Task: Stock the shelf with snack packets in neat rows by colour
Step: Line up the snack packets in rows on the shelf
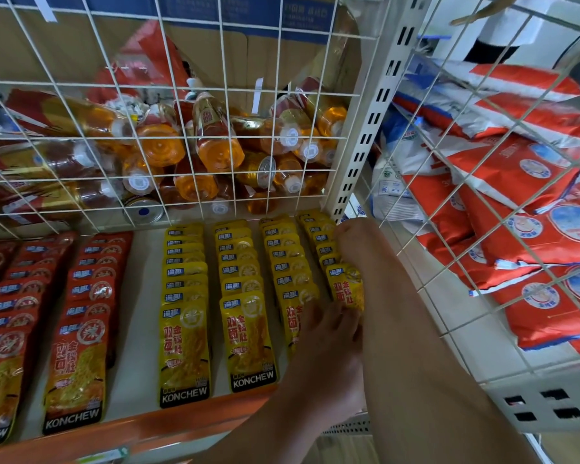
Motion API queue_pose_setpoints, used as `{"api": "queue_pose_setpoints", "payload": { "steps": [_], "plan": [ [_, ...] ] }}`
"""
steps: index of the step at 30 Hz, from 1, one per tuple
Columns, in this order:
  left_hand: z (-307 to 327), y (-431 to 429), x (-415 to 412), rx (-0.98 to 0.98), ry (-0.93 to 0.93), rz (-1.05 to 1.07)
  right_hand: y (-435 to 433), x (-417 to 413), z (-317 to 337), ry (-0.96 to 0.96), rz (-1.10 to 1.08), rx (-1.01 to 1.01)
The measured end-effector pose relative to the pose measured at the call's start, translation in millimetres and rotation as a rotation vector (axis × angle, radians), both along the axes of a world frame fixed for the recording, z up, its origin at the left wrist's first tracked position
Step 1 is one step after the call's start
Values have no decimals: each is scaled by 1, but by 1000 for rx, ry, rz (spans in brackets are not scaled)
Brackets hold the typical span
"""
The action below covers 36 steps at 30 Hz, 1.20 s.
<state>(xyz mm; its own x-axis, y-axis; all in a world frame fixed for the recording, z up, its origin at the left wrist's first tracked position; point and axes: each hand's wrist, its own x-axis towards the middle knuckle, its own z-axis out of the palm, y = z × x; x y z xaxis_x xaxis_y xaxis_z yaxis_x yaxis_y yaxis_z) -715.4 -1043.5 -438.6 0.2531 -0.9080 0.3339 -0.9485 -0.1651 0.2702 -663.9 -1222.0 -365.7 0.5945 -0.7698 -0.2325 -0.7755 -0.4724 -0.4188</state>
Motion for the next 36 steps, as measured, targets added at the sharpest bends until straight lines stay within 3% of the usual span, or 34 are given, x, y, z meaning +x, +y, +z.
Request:
{"api": "queue_pose_setpoints", "payload": {
  "steps": [13,21,31,36],
  "plan": [
    [3,0,0,22,15,1,1,-1,1,20,28,-16],
    [6,0,0,43,14,3,1,-4,-1,-91,-93,-14],
    [8,0,1,29,61,-34,12,-9,-8,54,-60,-20],
    [7,-1,0,28,35,-30,19,-16,-12,1,-61,-39]
  ]
}}
